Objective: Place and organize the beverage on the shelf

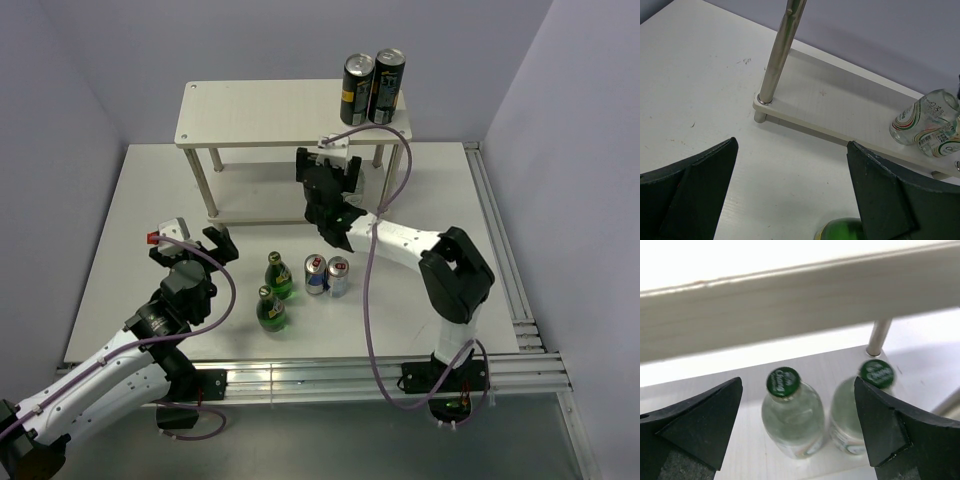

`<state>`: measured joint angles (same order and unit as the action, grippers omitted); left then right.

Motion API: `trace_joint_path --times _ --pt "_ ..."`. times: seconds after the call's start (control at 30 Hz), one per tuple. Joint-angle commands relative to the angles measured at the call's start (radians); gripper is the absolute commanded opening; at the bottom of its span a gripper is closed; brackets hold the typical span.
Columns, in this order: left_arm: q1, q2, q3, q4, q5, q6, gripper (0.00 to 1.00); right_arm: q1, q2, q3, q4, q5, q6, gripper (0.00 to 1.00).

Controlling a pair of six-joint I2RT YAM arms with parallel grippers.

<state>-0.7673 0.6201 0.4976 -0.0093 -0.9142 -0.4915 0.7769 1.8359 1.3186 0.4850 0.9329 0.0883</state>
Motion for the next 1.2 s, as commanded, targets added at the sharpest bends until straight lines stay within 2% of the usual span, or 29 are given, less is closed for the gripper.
trace_joint_path --times 0.0,0.13,0.3,0.43,0.67,0.93,1.17 --pt "0.003 0.006 0.007 0.020 -0.009 0.001 0.97 0.036 -0.142 -0.048 0.026 0.032 0.037 1.00" --pt "0.003 0.020 0.009 0.046 0.026 0.027 0.98 0.102 -0.266 -0.122 -0.038 0.066 0.086 1.00" --pt "0.003 0.053 0.033 0.101 0.187 0.080 0.98 0.241 -0.492 -0.243 -0.143 0.124 0.162 1.00" --pt "0.000 0.127 0.064 0.127 0.313 0.099 0.97 0.317 -0.645 -0.326 -0.300 0.158 0.270 1.00" --pt "-0.004 0.239 0.136 0.135 0.416 0.120 0.97 0.378 -0.883 -0.495 -0.499 0.211 0.412 1.00" --pt "-0.012 0.320 0.208 0.089 0.552 0.105 0.98 0.378 -0.975 -0.562 -0.572 0.251 0.447 1.00" --pt "-0.062 0.366 0.265 -0.019 0.546 0.071 0.98 0.378 -1.011 -0.599 -0.592 0.256 0.467 1.00"
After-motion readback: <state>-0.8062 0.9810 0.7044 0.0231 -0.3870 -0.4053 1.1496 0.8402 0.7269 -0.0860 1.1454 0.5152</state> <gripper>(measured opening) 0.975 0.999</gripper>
